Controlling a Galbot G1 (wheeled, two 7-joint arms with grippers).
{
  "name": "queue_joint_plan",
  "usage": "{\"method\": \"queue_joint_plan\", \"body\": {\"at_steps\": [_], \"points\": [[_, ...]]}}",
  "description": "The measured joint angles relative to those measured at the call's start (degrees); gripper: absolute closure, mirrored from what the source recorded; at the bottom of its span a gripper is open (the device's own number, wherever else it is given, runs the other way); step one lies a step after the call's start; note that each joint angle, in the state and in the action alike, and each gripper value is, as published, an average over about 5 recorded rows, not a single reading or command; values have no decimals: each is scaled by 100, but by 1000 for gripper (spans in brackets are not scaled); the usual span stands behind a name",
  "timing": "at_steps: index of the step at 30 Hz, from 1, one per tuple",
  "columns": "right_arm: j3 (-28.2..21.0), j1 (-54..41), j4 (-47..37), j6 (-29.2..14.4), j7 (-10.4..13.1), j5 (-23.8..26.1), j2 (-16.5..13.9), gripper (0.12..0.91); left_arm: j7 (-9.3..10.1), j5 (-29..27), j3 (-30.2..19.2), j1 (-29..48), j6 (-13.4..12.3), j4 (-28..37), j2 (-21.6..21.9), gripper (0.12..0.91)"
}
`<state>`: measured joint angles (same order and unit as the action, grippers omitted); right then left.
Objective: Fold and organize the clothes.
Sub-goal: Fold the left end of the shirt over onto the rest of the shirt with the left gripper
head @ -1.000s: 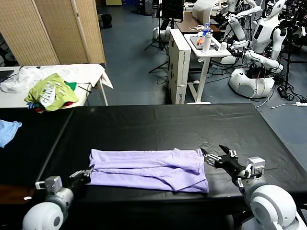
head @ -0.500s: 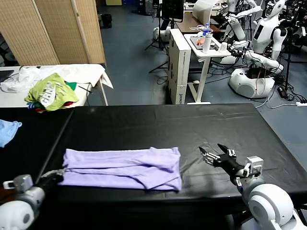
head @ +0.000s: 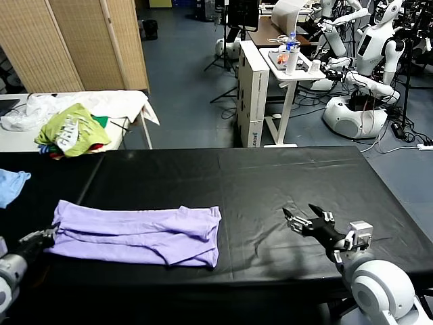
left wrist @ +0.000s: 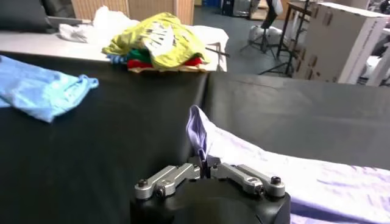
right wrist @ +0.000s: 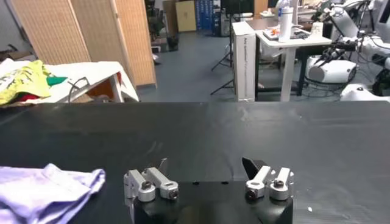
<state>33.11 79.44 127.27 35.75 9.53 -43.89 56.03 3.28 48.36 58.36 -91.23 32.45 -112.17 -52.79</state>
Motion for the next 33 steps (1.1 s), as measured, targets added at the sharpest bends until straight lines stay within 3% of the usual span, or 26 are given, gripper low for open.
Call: {"method": "queue_joint_plan", "body": {"at_steps": [20,33], "points": [[20,95,-45,-33,-11,98,48,118,470,300,-990,251,367,-1384,-688,841],[239,341,91,-101,-38,163,116,118,627,220,-1928,509,423,-1831,-888,841]]}}
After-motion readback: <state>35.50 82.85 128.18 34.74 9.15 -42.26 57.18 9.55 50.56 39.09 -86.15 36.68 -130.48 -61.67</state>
